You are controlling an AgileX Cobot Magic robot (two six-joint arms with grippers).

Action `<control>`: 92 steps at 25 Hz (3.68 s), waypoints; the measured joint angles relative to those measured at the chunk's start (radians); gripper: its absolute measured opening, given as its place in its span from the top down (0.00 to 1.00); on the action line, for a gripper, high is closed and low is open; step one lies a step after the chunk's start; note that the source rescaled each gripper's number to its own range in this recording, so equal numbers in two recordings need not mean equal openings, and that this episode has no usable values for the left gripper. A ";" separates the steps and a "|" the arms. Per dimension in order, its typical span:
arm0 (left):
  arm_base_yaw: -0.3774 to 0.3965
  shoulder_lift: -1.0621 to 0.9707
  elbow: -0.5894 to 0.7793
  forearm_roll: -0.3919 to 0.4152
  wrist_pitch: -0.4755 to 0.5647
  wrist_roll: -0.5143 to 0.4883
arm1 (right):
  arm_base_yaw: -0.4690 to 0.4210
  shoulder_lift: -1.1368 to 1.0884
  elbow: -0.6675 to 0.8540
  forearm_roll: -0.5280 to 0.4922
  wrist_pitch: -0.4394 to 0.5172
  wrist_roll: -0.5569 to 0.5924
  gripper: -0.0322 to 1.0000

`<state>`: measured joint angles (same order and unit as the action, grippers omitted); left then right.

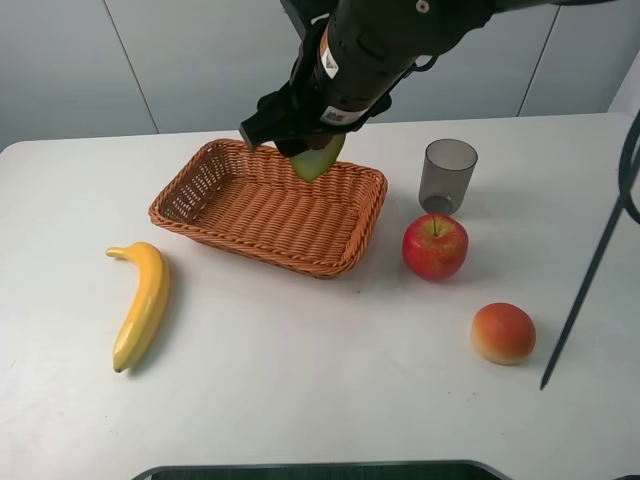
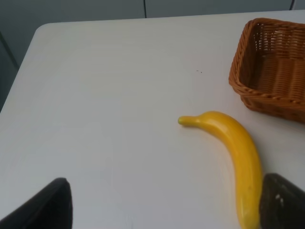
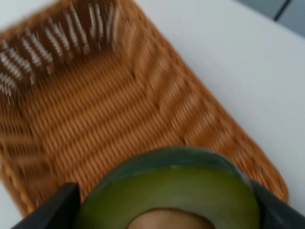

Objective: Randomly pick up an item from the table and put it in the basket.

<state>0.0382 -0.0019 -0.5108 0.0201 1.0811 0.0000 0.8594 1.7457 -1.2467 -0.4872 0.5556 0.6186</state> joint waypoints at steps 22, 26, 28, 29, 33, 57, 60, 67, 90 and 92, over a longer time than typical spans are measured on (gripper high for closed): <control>0.000 0.000 0.000 0.000 0.000 0.000 | -0.083 0.210 0.000 -0.044 -0.152 0.070 0.61; 0.000 0.000 0.000 0.000 0.000 0.000 | -0.083 0.210 0.000 -0.041 -0.150 0.070 0.04; 0.000 0.000 0.000 0.000 0.000 0.000 | -0.083 0.196 0.000 -0.041 -0.142 0.070 0.01; 0.000 0.000 0.000 0.000 0.000 0.000 | -0.083 0.186 0.000 -0.032 -0.137 0.070 0.01; 0.000 0.000 0.000 0.000 0.000 0.000 | -0.083 0.135 0.000 -0.017 -0.075 0.072 0.01; 0.000 0.000 0.000 0.000 0.000 0.000 | -0.613 -0.738 0.503 0.347 0.481 -0.243 0.00; 0.000 0.000 0.000 0.000 0.000 0.000 | -0.621 -0.897 0.545 0.345 0.498 -0.249 0.00; 0.000 0.000 0.000 0.000 0.000 0.000 | -0.621 -1.291 0.558 0.345 0.536 -0.278 0.00; 0.000 0.000 0.000 0.000 0.000 0.000 | -0.621 -1.741 0.733 0.400 0.562 -0.308 0.00; 0.000 0.000 0.000 0.000 0.000 0.000 | -0.621 -1.741 0.733 0.400 0.560 -0.308 0.00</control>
<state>0.0382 -0.0019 -0.5108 0.0201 1.0811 0.0000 0.2388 0.0043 -0.5139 -0.0874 1.1158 0.3106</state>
